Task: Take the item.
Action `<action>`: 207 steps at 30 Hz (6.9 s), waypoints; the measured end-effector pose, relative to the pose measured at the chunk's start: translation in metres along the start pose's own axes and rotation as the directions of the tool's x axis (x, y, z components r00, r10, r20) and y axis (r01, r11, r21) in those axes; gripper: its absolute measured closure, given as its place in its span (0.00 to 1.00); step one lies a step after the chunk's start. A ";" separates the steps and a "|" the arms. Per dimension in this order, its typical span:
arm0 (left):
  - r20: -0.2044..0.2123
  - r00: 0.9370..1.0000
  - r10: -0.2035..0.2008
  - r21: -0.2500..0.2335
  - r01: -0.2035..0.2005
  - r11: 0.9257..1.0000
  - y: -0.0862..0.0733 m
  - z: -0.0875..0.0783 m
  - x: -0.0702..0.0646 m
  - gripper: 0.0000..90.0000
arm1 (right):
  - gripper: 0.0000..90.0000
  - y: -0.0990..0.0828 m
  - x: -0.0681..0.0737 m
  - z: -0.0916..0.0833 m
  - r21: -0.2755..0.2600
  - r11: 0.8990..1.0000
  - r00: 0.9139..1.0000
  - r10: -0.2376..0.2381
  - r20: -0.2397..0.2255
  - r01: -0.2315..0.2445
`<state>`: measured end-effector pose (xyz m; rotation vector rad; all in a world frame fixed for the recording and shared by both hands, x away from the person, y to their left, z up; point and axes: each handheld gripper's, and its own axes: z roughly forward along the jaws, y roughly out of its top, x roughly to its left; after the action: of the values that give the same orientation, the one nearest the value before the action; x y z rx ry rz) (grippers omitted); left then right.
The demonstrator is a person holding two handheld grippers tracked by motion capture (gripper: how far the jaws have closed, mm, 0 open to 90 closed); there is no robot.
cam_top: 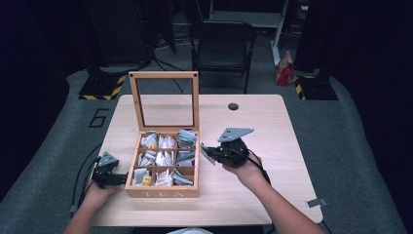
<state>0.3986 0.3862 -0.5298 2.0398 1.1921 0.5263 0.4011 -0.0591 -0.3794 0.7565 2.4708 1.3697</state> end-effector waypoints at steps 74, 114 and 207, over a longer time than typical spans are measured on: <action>0.000 1.000 0.001 0.000 -0.001 1.000 0.000 0.000 0.000 0.17 | 1.00 -0.076 -0.060 -0.031 0.035 0.994 0.972 0.093 0.214 -0.103; 0.000 1.000 0.001 0.000 -0.001 1.000 0.000 0.000 0.000 0.17 | 0.99 -0.119 -0.051 -0.003 0.098 0.988 0.970 0.094 0.224 -0.118; -0.001 1.000 0.001 0.000 -0.001 1.000 0.000 0.000 0.000 0.17 | 0.50 -0.124 -0.059 -0.022 0.011 0.981 0.946 0.183 0.267 -0.193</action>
<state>0.3985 0.3862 -0.5297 2.0407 1.1919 0.5272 0.4005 -0.1607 -0.4748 1.1304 2.2674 1.1924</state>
